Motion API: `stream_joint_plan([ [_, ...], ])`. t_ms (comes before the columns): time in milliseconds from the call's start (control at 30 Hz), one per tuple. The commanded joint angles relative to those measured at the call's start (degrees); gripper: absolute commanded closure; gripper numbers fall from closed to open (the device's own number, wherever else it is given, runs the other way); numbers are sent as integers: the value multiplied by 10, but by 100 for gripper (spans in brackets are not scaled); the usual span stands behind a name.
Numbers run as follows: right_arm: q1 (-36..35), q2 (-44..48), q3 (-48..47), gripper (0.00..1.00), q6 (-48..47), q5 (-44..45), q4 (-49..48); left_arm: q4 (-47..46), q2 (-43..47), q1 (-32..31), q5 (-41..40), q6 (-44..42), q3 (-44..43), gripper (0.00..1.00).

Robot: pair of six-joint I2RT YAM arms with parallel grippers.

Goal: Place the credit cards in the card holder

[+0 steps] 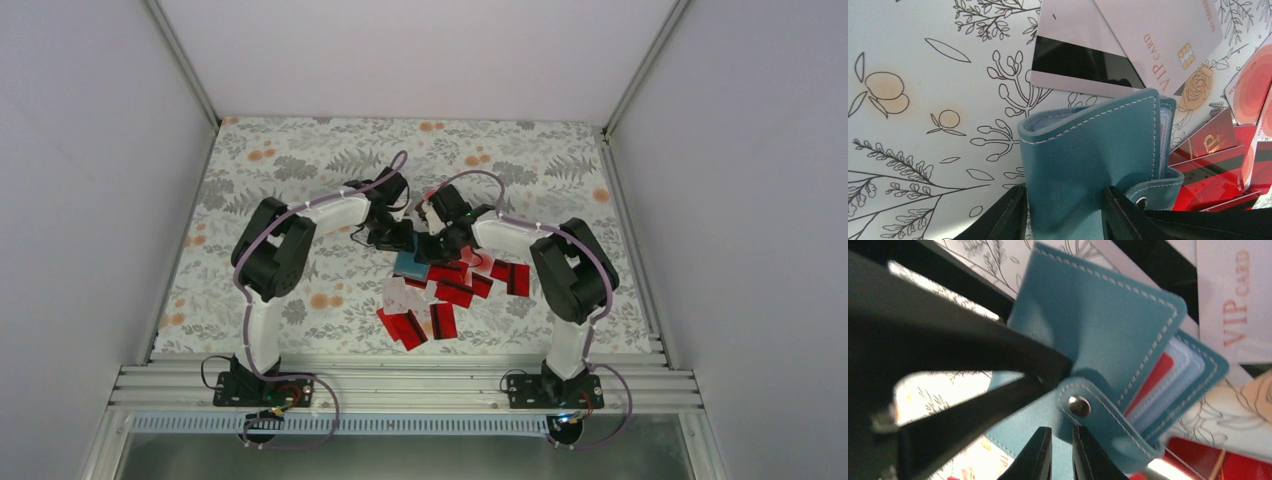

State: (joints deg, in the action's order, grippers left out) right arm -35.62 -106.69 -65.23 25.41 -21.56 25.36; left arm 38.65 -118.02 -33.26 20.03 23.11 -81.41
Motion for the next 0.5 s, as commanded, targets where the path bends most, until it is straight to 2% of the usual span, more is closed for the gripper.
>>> stream_joint_plan([
  [0,-7,-27,-16,88,-7,24,-22,48,-35,-17,-11,-5,25,59],
  [267,-6,-16,-12,88,-19,0,-35,77,-13,-13,-31,-18,-5,37],
  [467,-2,27,1,87,-43,-56,-52,104,14,3,-50,-22,-16,36],
])
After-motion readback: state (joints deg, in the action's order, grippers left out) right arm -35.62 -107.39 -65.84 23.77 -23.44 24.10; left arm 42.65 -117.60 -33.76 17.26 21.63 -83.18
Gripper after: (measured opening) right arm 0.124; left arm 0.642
